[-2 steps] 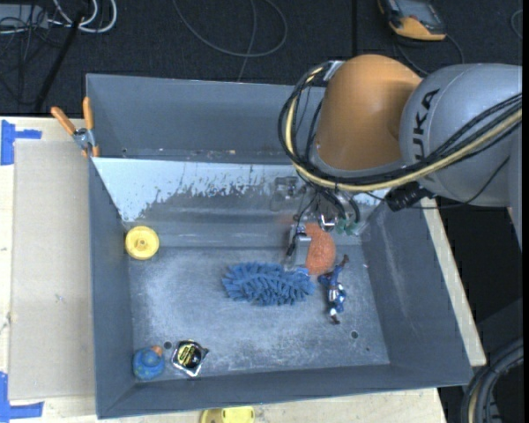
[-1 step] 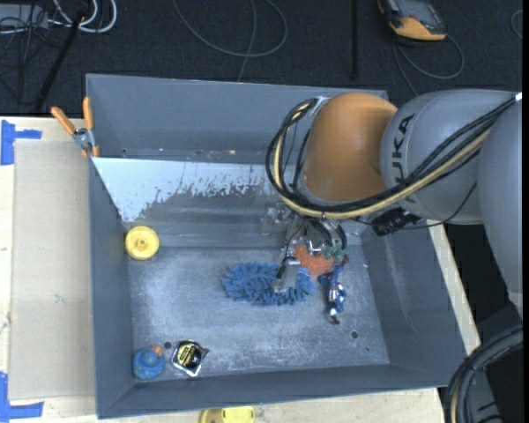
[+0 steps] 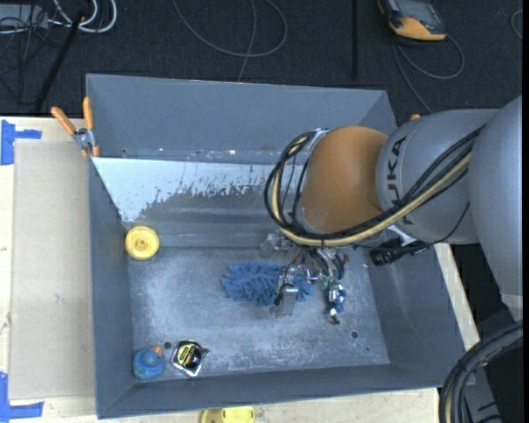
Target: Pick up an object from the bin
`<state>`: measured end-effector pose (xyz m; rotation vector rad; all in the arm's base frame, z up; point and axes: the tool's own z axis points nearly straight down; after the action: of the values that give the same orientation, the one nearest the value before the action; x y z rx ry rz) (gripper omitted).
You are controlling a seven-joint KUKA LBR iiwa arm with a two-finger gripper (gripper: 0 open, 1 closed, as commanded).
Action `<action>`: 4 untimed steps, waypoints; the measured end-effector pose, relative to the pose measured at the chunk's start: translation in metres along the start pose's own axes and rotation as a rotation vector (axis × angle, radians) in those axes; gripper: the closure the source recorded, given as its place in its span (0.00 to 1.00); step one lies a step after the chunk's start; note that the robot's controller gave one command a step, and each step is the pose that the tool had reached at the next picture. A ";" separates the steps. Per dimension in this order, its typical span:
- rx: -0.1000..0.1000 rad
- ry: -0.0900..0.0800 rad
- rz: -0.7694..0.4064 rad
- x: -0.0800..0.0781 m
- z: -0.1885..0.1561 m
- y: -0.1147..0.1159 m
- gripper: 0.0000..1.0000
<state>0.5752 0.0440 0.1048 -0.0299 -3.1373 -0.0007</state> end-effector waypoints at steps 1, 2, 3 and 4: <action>0.000 -0.004 0.028 -0.013 0.035 0.002 1.00; 0.000 -0.004 0.029 -0.013 0.035 0.002 1.00; -0.001 -0.012 0.020 -0.013 -0.131 -0.002 1.00; 0.000 -0.007 0.020 -0.012 -0.128 -0.002 0.00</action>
Offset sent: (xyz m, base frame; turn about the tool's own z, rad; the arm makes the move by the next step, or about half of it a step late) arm 0.0000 0.0000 0.0000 0.0000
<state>0.5879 0.0414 0.2327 -0.0610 -3.1444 -0.0012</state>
